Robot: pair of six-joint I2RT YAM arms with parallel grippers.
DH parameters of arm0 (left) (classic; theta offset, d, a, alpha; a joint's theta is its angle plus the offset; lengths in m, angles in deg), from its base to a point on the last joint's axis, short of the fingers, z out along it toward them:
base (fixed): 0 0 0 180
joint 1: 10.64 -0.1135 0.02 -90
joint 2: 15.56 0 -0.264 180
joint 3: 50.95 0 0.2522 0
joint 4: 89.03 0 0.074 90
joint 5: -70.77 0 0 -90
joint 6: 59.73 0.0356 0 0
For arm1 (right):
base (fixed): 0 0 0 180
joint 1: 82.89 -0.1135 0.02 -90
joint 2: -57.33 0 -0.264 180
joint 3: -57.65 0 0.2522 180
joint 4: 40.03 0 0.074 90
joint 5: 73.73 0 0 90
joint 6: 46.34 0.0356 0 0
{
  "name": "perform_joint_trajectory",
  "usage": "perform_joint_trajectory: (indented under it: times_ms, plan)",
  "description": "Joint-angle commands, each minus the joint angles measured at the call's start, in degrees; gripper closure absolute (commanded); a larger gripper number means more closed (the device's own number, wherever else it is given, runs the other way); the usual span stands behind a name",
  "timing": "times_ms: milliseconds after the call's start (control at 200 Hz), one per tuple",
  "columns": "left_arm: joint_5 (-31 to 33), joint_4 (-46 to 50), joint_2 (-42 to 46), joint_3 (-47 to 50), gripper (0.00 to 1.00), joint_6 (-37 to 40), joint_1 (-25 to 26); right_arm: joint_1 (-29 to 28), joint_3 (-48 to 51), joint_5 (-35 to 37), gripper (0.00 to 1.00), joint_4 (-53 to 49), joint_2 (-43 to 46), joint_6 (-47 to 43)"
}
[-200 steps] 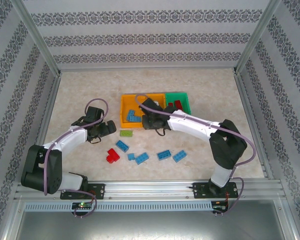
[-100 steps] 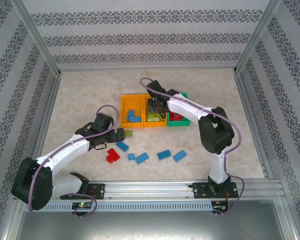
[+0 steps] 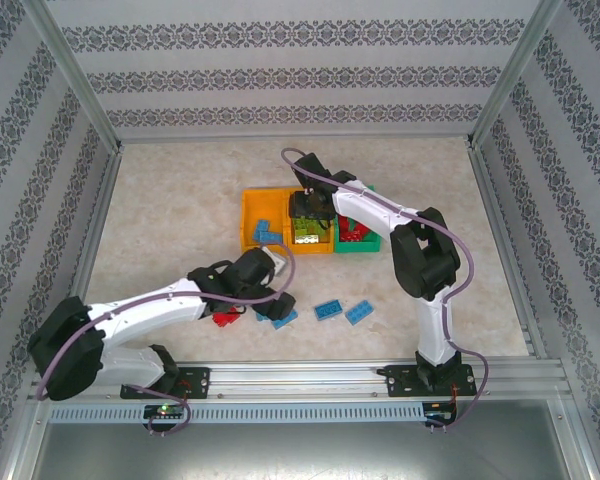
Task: Sort the legos into containers by color
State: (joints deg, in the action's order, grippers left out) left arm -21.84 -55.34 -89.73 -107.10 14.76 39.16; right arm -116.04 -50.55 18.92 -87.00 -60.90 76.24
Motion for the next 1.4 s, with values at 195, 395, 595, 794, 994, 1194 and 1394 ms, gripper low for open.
perform_joint_trajectory:
  times_ms: [195,395,595,794,994,1194,1394]
  plan:
    - [-0.9,-2.4,-19.0,-15.6,0.0,12.1,9.3,0.0,7.0,-3.2,0.2,4.8,11.7,0.4]
    - [-2.5,-2.4,-27.1,-20.5,0.05,13.3,10.4,2.2,15.3,-0.7,0.15,7.2,22.2,1.1]
    - [-1.5,1.2,-32.4,-24.4,0.11,15.3,10.8,6.4,23.6,-0.7,0.12,8.3,31.3,1.5]
    - [-1.1,3.5,-36.2,-26.6,0.28,16.9,11.0,10.2,32.2,-0.7,0.11,8.6,39.1,2.3]
    - [-0.2,3.5,-36.0,-26.1,0.65,16.6,11.0,12.7,39.1,0.3,0.1,7.6,45.4,2.8]
    - [1.8,2.6,-32.4,-25.7,0.74,15.0,10.8,13.5,44.9,1.6,0.09,6.8,50.4,3.5]
    - [9.5,3.5,-26.2,-25.0,0.77,10.9,7.8,13.6,49.5,2.5,0.12,5.7,54.8,4.5]
